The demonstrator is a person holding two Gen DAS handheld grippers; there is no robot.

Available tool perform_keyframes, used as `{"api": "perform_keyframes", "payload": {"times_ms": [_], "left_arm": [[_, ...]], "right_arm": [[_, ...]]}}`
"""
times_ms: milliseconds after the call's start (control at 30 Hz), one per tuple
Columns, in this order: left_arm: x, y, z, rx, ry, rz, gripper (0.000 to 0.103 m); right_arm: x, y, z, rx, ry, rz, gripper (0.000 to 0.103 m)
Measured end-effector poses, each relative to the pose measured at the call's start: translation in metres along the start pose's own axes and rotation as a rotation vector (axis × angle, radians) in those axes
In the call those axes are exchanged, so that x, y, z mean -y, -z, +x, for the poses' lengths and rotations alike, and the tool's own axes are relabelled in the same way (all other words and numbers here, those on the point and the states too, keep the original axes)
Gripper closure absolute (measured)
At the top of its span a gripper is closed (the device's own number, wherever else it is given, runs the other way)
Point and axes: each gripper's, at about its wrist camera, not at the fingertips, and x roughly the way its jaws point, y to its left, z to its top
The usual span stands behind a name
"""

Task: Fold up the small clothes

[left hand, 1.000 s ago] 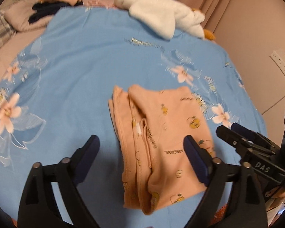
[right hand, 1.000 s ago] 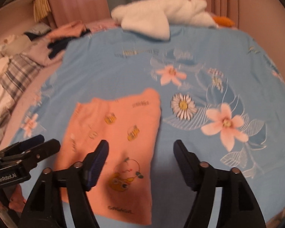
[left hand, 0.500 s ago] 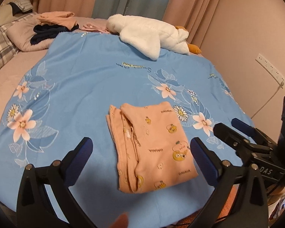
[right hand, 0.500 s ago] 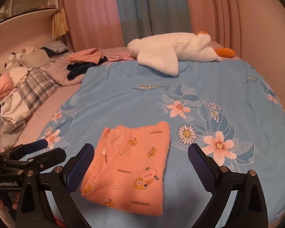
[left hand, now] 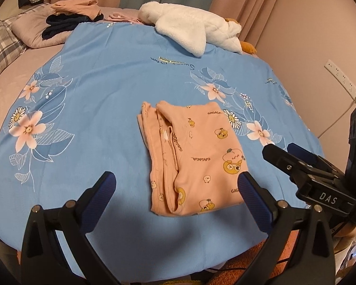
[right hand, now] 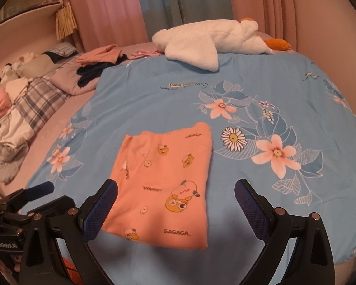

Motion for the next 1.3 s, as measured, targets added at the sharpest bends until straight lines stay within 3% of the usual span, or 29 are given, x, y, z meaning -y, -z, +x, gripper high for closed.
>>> {"api": "perform_keyframes", "payload": {"times_ms": [200, 1300], "left_arm": [[-0.001, 0.003, -0.003, -0.001, -0.015, 0.017, 0.001], [-0.008, 0.014, 0.015, -0.080, 0.006, 0.002, 0.001]], "right_arm": [[-0.005, 0.003, 0.002, 0.001, 0.046, -0.027, 0.005], [0.005, 0.011, 0.007, -0.042, 0.076, 0.019, 0.005]]}}
